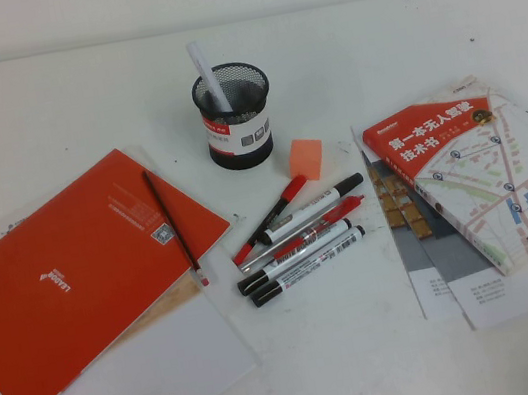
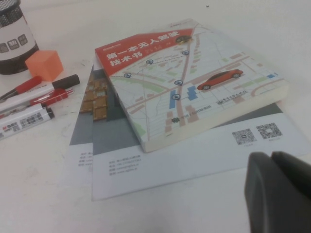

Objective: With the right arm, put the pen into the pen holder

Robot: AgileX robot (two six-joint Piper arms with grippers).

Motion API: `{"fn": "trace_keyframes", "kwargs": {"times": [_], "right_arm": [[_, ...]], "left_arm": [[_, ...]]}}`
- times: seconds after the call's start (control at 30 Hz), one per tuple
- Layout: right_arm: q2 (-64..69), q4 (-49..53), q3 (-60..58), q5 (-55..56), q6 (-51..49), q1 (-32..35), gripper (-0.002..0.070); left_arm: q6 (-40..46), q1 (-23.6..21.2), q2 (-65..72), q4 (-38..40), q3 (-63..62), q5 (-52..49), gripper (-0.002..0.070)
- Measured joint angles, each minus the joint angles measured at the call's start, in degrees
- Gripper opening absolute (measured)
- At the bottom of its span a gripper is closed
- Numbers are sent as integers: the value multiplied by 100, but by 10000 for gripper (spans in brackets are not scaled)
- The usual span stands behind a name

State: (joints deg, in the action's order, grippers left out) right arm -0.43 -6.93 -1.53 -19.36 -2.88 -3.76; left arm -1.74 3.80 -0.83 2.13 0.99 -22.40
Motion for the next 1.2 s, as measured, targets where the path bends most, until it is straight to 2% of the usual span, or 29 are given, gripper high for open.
{"fn": "trace_keyframes", "kwargs": {"times": [0.53,0.63,0.87,1.2], "right_arm": [[0,-540,0,173,0,0,-20],[0,-1284,0,560,0,0,-20],[0,-4735,0,1074,-21,0,-20],[0,-5152,0,1269,288,0,-20]], "left_arm": [[0,0,0,0,0,0,-3],[0,0,0,0,0,0,-3],[0,0,0,0,0,0,-3],[0,0,0,0,0,0,-3]]}}
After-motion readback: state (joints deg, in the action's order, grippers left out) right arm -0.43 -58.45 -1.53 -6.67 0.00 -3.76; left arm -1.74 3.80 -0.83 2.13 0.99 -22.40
